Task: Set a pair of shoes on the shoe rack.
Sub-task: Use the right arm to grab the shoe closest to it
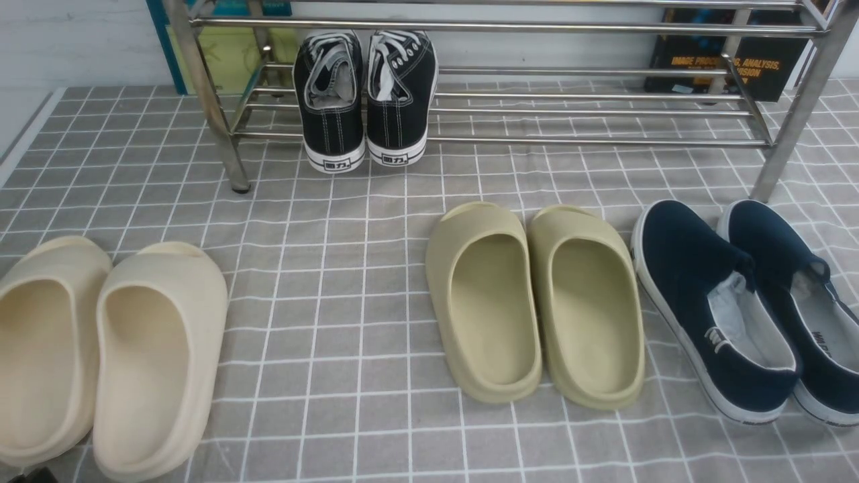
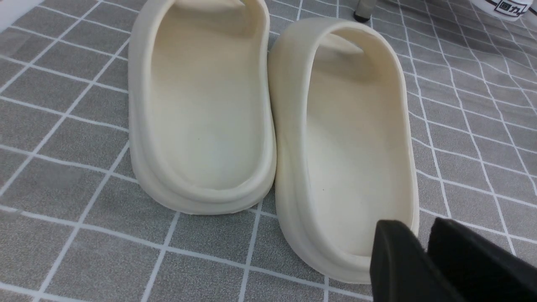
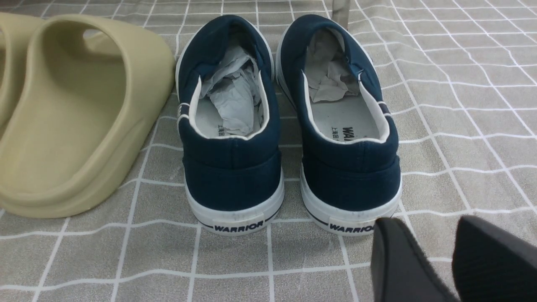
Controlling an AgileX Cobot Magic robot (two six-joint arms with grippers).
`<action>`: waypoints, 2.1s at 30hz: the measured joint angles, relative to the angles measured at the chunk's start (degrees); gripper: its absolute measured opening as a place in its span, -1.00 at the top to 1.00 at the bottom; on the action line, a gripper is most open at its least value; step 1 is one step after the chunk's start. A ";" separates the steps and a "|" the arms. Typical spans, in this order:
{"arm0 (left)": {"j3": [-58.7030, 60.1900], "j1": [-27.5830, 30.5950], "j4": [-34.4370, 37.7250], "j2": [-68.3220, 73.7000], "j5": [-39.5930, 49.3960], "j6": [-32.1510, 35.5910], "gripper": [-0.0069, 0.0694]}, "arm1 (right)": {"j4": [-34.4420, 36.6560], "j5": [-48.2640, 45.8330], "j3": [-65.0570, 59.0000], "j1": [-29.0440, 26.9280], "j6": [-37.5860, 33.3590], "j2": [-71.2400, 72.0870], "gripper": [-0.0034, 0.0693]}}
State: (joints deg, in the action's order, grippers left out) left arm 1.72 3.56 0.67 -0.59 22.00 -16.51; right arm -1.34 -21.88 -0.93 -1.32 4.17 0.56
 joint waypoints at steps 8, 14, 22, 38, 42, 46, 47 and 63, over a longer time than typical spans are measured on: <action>0.00 0.00 0.00 0.00 0.00 0.00 0.47 | 0.00 0.00 0.00 0.00 0.00 0.00 0.25; 0.00 0.00 0.00 0.00 0.00 0.00 0.44 | 5.34 0.00 0.00 0.00 0.14 0.00 0.25; 0.00 0.00 0.00 0.00 0.00 0.00 0.44 | 37.47 -0.59 -0.48 0.00 11.86 0.00 0.25; 0.00 0.00 0.00 0.00 0.00 0.00 0.41 | 45.97 1.20 3.21 0.00 0.64 0.00 0.32; 0.00 0.00 0.05 0.00 0.00 0.00 0.41 | 39.71 -5.01 12.69 0.10 -5.66 -5.12 0.67; 0.00 0.00 0.05 0.00 0.00 0.00 0.39 | 26.34 -16.38 25.09 0.10 -7.08 -18.60 0.91; 0.00 0.00 0.05 0.00 0.00 0.00 0.39 | 22.33 -20.65 28.94 0.10 -7.43 -22.94 0.92; 0.00 0.00 0.05 0.00 0.00 0.00 0.34 | 6.04 -44.49 54.14 14.31 -11.92 -62.31 0.89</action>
State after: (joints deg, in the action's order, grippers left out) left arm 1.72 3.56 0.72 -0.59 22.00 -16.51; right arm 4.70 -66.37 53.21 13.00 -7.76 -61.75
